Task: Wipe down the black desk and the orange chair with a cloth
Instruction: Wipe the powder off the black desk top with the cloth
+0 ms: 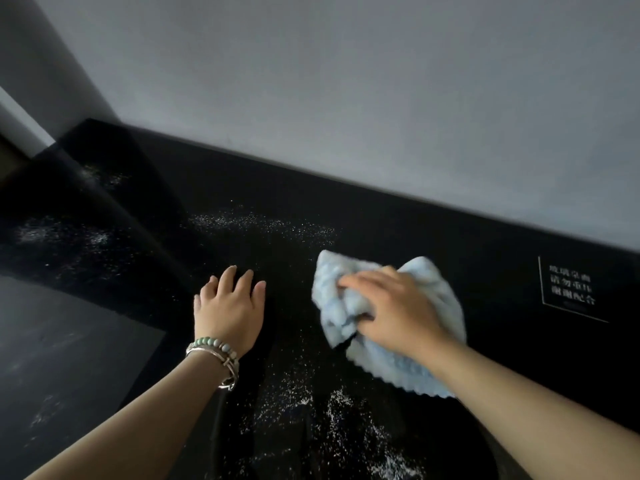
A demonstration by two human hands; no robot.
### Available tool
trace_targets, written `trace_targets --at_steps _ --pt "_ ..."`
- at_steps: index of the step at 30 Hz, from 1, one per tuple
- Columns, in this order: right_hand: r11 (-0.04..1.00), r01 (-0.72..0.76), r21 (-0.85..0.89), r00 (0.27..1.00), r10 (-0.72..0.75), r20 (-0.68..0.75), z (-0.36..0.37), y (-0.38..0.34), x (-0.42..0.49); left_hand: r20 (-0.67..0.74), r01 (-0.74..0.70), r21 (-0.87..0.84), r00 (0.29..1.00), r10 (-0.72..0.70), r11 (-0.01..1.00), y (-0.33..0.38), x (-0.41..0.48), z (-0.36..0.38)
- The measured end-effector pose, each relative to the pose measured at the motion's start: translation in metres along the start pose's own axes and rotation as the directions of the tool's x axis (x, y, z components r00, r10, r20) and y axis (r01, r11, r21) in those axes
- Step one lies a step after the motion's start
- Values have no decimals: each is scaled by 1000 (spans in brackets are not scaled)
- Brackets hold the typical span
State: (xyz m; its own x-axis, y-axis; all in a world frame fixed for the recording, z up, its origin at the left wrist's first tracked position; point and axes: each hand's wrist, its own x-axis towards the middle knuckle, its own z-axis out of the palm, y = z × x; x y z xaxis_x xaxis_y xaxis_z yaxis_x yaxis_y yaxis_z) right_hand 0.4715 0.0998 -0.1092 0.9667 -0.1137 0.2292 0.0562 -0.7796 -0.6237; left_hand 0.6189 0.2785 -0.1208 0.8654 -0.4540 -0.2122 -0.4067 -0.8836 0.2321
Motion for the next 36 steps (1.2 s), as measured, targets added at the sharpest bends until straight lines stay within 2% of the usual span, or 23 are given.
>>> trace_targets --at_steps 1,2,3,4,5,6,9,11,12,14,16,18,20,21,22,24,27,28,29,31,33,35,36 --pt "997 -50 65 998 53 -42 -12 11 -8 4 -1 5 1000 1 1000 -1 -2 1" --pt "981 -190 25 977 192 -89 -27 19 -9 7 -8 17 1000 8 1000 -2 -4 2" --pt "927 -330 -176 944 320 -86 -45 44 -9 5 -22 29 1000 21 999 -3 -6 3" --pt "734 -619 -278 782 610 -128 -64 62 -15 -7 -41 36 999 42 998 -3 -9 3" --pt "545 -721 -428 672 702 -236 -73 73 -21 -25 -67 42 997 68 997 -2 -11 3" --pt "495 -721 -486 659 706 -259 -75 74 -26 -45 -97 45 994 99 994 0 -14 3" --pt "640 -670 -376 734 648 -202 -43 43 -27 -108 -193 45 974 197 980 8 -19 -1" --pt "731 -506 -457 858 481 -181 -16 15 -33 -123 -239 26 963 240 971 17 -21 -3" --pt "797 -389 -462 915 394 -91 -6 1 -37 -116 -248 12 962 247 969 23 -22 -3" --pt "923 -211 -322 961 257 106 1 -23 -44 -87 -252 -6 964 250 968 32 -25 -1" --pt "938 -134 -320 988 152 31 -10 -20 -54 -58 -260 4 964 260 966 38 -29 3" --pt "817 -327 -474 945 267 -191 -37 3 -64 -43 -275 13 960 275 961 43 -34 6" --pt "592 -611 -526 787 527 -321 -70 29 -77 -24 -291 16 956 292 956 47 -40 10" --pt "503 -697 -510 701 630 -335 -75 35 -83 -14 -299 13 954 299 954 50 -43 11" --pt "477 -722 -501 669 666 -330 -71 35 -88 -5 -304 7 952 305 952 54 -46 12" --pt "582 -646 -494 753 593 -286 -46 18 -88 3 -320 -9 948 320 948 61 -47 13" --pt "873 -341 -350 934 357 -19 -9 -17 -85 -5 -355 -29 935 355 935 73 -47 12" --pt "918 -288 -272 952 305 23 -10 -22 -84 -16 -362 -39 932 362 931 77 -47 12" --pt "936 -277 -216 960 280 -15 -20 -20 -83 -30 -366 -49 931 365 929 81 -47 11" --pt "902 -339 -267 928 275 -251 -48 -3 -88 -52 -374 -70 927 371 925 90 -50 12" --pt "765 -525 -373 822 342 -455 -81 25 -99 -52 -392 -83 920 388 916 98 -54 14" --pt "567 -707 -421 707 566 -425 -96 42 -110 -41 -402 -92 915 400 911 105 -56 18" --pt "500 -739 -451 667 635 -390 -91 45 -115 -38 -402 -96 916 400 911 108 -57 20"
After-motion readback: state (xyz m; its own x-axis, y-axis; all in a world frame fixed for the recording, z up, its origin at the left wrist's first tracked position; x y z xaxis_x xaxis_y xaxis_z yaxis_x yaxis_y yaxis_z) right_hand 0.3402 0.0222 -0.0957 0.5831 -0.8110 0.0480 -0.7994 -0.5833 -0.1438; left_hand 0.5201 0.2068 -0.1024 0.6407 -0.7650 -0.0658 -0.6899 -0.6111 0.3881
